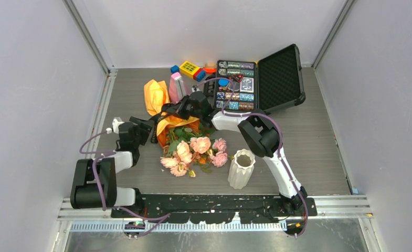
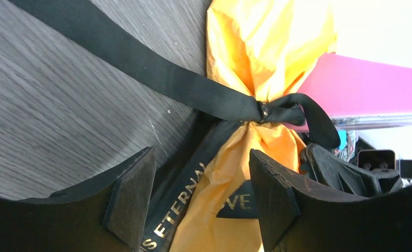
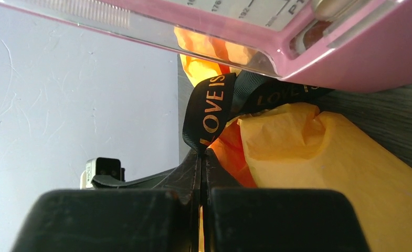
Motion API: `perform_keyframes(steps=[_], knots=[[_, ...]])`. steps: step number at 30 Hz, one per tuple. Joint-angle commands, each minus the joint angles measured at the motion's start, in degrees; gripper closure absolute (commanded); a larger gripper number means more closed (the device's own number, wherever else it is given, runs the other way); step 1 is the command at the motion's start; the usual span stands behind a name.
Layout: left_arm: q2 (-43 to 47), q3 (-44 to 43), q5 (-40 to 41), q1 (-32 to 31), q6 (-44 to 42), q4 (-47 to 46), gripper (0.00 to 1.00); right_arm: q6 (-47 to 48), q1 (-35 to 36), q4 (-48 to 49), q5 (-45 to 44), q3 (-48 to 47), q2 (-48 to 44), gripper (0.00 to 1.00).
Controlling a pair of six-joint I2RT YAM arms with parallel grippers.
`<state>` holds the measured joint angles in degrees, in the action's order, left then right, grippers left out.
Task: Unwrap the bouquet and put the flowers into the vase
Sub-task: Untie the ribbon from the wrapping paper.
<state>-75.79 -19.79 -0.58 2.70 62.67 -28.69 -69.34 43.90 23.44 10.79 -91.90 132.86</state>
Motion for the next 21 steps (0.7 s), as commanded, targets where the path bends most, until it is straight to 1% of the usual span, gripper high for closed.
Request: perform_keyframes(steps=[1, 8, 12, 17, 21], knots=[[-4.3, 0.3, 3.5, -0.1, 4.0, -9.7, 0.33, 0.5, -0.7, 3.6, -1.0, 0.8, -4.7, 1.0], [-13.7, -0.9, 3.2, -0.1, 7.1, -19.8, 0.34, -0.3, -0.9, 4.0, -0.3, 0.8, -4.4, 1.0], [-17.0, -1.6, 4.5, -0.1, 7.0, -22.3, 0.37, -0.3, -1.2, 3.8, -0.3, 1.0, -4.6, 1.0], [-19.5, -1.9, 6.5, -0.1, 7.1, -23.9, 0.37, -0.3, -1.4, 3.7, -0.3, 0.9, -4.6, 1.0], [-23.1, -2.5, 7.5, -0.1, 7.1, -27.4, 0.38, -0.4, -1.4, 3.7, -0.3, 0.7, -4.4, 1.0]])
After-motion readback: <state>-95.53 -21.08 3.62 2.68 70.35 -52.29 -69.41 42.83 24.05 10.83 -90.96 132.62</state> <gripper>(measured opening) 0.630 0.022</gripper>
